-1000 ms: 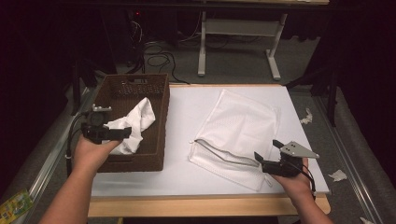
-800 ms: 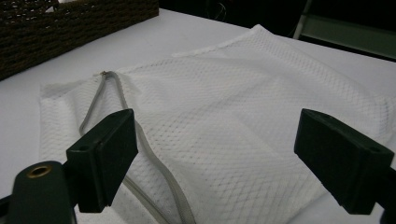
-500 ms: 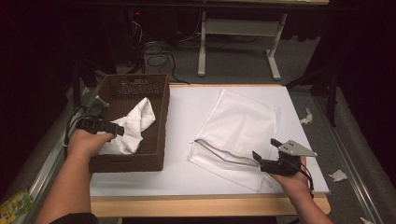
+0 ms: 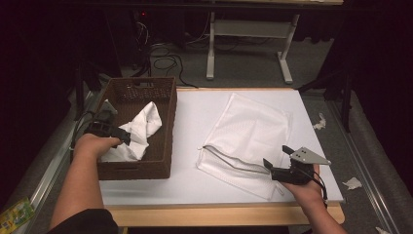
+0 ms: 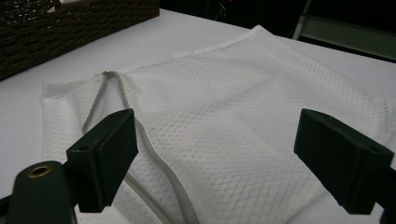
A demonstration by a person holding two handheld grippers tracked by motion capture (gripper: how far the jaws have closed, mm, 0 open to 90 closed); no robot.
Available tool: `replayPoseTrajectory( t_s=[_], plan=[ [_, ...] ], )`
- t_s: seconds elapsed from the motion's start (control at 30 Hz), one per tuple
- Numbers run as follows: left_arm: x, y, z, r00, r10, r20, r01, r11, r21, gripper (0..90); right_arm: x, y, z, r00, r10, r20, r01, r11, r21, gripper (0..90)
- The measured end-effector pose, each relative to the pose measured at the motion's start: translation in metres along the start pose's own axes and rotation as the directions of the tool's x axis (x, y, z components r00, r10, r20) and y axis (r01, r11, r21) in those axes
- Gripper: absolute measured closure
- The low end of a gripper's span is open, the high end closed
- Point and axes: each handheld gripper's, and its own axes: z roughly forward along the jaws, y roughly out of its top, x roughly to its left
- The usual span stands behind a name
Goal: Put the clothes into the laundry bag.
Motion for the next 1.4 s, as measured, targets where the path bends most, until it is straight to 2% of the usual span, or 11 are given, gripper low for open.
replayPoseTrajectory(
  t_s=[0.13, 0.37, 0.63, 0.8, 0.87, 0.93, 0.97, 1.17, 1.2, 1.33, 1.4],
  plan=[
    [0.003, 0.011, 0.011, 0.9990, -0.020, 0.040, 0.018, 0.9993, 0.031, 3.3, -0.002, 0.000, -0.002, 0.9997, 0.020, 0.016, -0.020, 1.000, -0.004, 14.3],
    [0.003, 0.015, 0.030, 0.9982, -0.013, 0.059, 0.008, 0.9962, 0.086, 4.3, -0.003, -0.001, -0.001, 0.9996, 0.015, 0.025, -0.015, 1.000, -0.005, 14.3],
    [-0.004, 0.021, 0.060, 0.9912, -0.031, 0.128, 0.014, 0.9912, 0.132, 3.3, -0.003, -0.002, 0.001, 0.9996, 0.012, 0.025, -0.012, 1.000, 0.004, 14.5],
    [-0.008, 0.023, 0.070, 0.9910, -0.013, 0.133, -0.010, 0.9858, 0.168, 2.6, -0.003, -0.003, 0.002, 0.9996, 0.015, 0.025, -0.015, 1.000, 0.010, 14.6],
    [-0.018, 0.023, 0.078, 0.9956, 0.059, 0.074, -0.072, 0.9782, 0.195, 2.1, -0.003, -0.003, 0.003, 0.9996, 0.013, 0.024, -0.014, 1.000, 0.012, 14.7],
    [-0.022, 0.023, 0.080, 0.9951, 0.082, 0.055, -0.092, 0.9753, 0.201, 0.4, -0.003, -0.003, 0.003, 0.9995, 0.018, 0.024, -0.018, 1.000, 0.013, 14.7],
    [-0.028, 0.023, 0.083, 0.9927, 0.120, 0.010, -0.119, 0.9699, 0.212, 0.4, -0.002, -0.003, 0.003, 0.9995, 0.018, 0.024, -0.018, 1.000, 0.013, 14.7],
    [-0.026, 0.021, 0.077, 0.9944, 0.106, 0.002, -0.105, 0.9799, 0.170, 9.3, -0.002, -0.003, 0.001, 0.9995, 0.019, 0.027, -0.019, 1.000, 0.009, 14.9],
    [-0.026, 0.021, 0.077, 0.9944, 0.106, 0.002, -0.105, 0.9799, 0.170, 17.2, -0.002, -0.003, 0.001, 0.9995, 0.019, 0.027, -0.019, 1.000, 0.009, 14.9],
    [-0.022, 0.020, 0.072, 0.9951, 0.099, -0.010, -0.096, 0.9863, 0.134, 24.0, -0.003, -0.004, 0.000, 0.9992, 0.028, 0.029, -0.028, 1.000, 0.010, 15.1],
    [-0.021, 0.020, 0.068, 0.9956, 0.092, -0.021, -0.089, 0.9908, 0.102, 36.1, -0.004, -0.004, 0.000, 0.9992, 0.023, 0.032, -0.023, 1.000, 0.012, 15.2]
  ],
)
